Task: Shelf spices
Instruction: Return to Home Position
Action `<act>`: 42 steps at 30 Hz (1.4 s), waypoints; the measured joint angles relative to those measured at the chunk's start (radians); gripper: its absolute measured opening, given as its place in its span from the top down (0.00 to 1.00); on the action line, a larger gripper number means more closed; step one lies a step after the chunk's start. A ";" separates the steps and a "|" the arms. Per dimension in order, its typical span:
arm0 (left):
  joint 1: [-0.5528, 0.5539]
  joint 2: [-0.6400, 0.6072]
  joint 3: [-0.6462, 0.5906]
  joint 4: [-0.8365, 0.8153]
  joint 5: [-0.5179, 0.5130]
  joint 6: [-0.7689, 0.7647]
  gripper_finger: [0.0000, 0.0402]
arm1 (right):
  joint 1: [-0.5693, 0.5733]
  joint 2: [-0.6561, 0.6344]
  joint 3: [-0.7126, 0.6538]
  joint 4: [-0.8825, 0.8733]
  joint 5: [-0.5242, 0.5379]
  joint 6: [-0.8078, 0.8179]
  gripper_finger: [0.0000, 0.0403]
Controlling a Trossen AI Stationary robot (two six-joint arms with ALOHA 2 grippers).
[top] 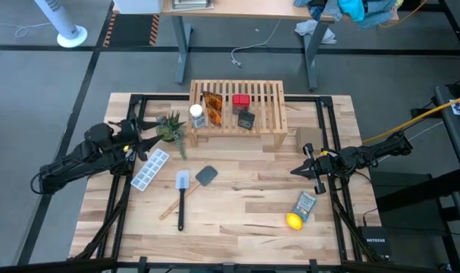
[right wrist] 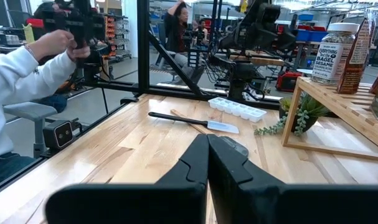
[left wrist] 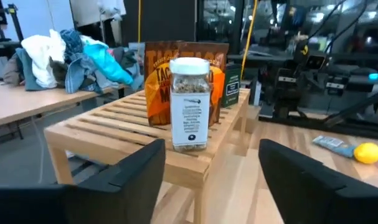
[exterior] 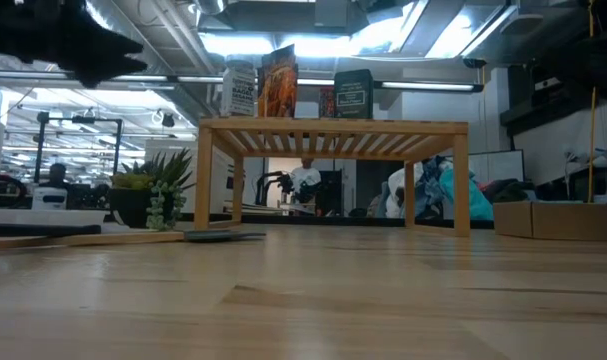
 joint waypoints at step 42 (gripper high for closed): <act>-0.146 0.077 -0.289 0.359 0.019 0.004 0.95 | 0.000 0.000 0.001 -0.014 0.002 0.000 0.98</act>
